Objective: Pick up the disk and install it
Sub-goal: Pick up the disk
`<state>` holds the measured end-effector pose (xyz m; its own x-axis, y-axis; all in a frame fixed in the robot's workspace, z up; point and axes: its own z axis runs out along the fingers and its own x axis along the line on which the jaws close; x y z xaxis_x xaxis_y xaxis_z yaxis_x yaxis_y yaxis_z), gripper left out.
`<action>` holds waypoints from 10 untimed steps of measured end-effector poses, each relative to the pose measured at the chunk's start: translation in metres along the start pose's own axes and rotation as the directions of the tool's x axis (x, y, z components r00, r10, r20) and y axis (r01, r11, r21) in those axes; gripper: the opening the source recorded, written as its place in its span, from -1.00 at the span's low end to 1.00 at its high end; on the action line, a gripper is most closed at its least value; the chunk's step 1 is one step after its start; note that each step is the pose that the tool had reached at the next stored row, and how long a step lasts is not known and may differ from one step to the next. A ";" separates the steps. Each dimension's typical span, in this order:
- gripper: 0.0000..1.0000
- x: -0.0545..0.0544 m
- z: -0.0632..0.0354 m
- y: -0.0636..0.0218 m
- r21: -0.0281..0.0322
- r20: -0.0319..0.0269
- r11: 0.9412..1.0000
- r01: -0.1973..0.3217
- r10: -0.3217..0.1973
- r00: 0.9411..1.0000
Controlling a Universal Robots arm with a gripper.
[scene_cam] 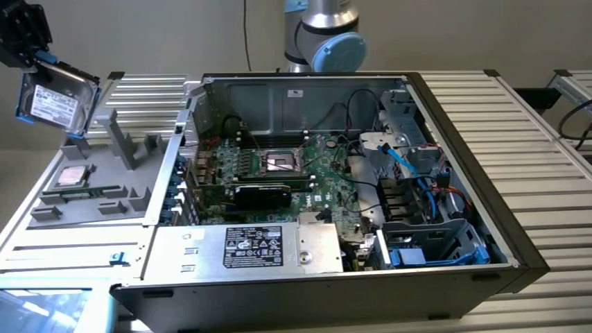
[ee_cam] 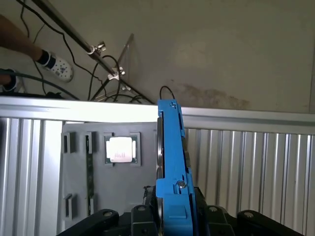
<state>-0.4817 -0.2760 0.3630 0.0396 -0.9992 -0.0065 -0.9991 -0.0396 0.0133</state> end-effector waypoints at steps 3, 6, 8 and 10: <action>-0.22 0.000 -0.0066 -0.0019 0.000 -0.001 1.000 0.000 0.000 1.000; -0.22 0.000 -0.0148 -0.0050 0.000 -0.002 1.000 0.000 0.000 1.000; -0.22 0.000 -0.0196 -0.0073 0.000 -0.002 1.000 0.000 0.000 1.000; -0.22 0.000 -0.0242 -0.0097 0.000 -0.003 1.000 0.000 0.000 1.000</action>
<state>-0.4718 -0.2760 0.3870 0.0395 -0.9992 -0.0034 -0.9991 -0.0396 0.0134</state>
